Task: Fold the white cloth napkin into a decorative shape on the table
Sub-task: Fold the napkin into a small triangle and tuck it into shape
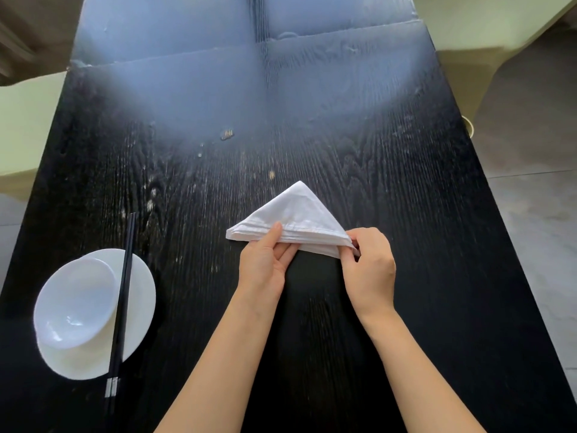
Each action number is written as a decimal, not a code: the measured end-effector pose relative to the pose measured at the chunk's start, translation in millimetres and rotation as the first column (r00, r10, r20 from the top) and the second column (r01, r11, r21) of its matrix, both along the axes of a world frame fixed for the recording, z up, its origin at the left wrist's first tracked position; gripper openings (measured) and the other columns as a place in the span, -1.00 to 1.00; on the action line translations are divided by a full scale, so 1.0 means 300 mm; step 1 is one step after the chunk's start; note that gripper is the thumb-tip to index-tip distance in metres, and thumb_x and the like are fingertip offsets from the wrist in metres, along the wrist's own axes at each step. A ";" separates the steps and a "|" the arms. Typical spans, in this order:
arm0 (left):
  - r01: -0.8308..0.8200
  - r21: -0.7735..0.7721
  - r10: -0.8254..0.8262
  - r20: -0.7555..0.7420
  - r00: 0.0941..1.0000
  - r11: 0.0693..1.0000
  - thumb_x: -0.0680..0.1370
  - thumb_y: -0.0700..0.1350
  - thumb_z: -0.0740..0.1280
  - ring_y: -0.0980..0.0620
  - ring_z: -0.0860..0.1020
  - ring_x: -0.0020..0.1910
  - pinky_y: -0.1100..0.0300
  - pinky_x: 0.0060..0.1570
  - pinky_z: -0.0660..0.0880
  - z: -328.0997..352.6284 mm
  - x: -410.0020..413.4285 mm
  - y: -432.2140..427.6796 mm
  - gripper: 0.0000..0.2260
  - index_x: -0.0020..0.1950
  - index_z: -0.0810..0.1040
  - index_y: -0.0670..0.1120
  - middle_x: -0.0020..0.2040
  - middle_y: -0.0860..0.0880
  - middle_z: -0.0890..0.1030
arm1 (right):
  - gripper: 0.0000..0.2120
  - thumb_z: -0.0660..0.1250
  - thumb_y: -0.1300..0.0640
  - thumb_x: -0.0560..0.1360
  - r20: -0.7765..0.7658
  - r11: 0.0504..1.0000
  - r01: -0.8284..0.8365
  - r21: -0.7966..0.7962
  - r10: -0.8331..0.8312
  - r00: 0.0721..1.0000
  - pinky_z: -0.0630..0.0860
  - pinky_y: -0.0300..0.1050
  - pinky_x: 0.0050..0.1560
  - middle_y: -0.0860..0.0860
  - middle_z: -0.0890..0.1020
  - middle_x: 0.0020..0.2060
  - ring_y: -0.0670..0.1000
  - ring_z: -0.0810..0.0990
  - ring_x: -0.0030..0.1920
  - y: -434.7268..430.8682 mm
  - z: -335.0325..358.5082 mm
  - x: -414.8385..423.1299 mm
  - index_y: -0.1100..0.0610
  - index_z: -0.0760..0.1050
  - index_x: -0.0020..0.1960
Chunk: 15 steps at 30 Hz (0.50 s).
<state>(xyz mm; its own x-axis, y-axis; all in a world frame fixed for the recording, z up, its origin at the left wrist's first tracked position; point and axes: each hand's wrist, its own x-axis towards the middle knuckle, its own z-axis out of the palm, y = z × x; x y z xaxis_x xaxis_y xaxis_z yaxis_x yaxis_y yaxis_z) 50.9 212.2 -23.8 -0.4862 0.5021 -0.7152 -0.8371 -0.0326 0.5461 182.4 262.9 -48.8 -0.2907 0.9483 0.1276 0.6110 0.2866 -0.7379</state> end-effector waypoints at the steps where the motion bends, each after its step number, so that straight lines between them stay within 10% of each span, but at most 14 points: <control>1: 0.008 -0.006 -0.008 -0.047 0.999 1.000 0.55 -0.29 0.26 -0.03 0.63 -0.05 0.13 -0.10 0.63 0.003 -0.002 -0.002 -0.87 0.07 0.51 -0.18 -0.01 -0.14 0.63 | -0.88 0.40 0.27 0.42 0.018 1.000 -0.010 -0.024 0.010 1.000 0.46 -0.06 -0.21 0.01 0.50 -0.22 0.02 0.44 -0.19 -0.001 0.007 0.004 0.17 0.52 -0.07; 4: 0.075 -0.066 -0.093 -0.345 0.934 0.995 0.56 -0.26 0.26 0.04 0.61 -0.05 0.20 -0.09 0.61 0.041 0.002 0.001 -0.89 -0.03 0.54 -0.09 -0.07 -0.05 0.63 | -0.50 0.43 0.16 0.36 0.185 0.994 -0.093 0.049 0.082 0.979 0.37 -0.07 0.03 0.06 0.49 0.02 0.03 0.38 -0.01 -0.002 0.047 0.006 0.16 0.39 0.26; 7: 0.202 -0.067 -0.208 -0.516 0.831 0.977 0.56 -0.23 0.27 0.03 0.61 -0.04 0.18 -0.05 0.59 0.097 0.023 0.041 -0.92 -0.01 0.55 -0.17 -0.09 -0.08 0.62 | -0.54 0.44 0.08 0.35 0.266 0.969 -0.223 0.109 0.188 0.945 0.31 -0.11 0.01 0.03 0.53 0.03 0.06 0.42 0.00 0.029 0.076 -0.029 0.12 0.44 0.22; 10: 0.367 -0.016 -0.323 -0.511 0.797 0.930 0.55 -0.25 0.28 -0.02 0.61 0.07 0.08 0.06 0.58 0.125 0.013 0.099 -0.78 0.19 0.48 -0.15 0.05 -0.12 0.61 | -0.92 0.34 0.18 0.46 0.086 0.991 -0.116 -0.069 0.121 0.989 0.40 -0.11 -0.22 0.02 0.58 -0.23 0.03 0.49 -0.21 0.088 0.085 -0.055 0.19 0.55 -0.09; 15: 0.364 -0.429 -0.563 -0.647 0.515 0.827 0.51 -0.32 0.24 0.13 0.55 -0.13 0.33 -0.14 0.57 0.054 -0.095 0.107 -0.53 0.41 0.34 -0.05 0.28 -0.01 0.44 | -0.79 0.29 0.16 0.51 -0.335 0.778 -0.102 -0.620 -0.144 0.931 0.47 -0.05 -0.16 0.27 0.63 -0.16 0.02 0.55 -0.21 0.166 0.104 -0.029 0.32 0.54 -0.07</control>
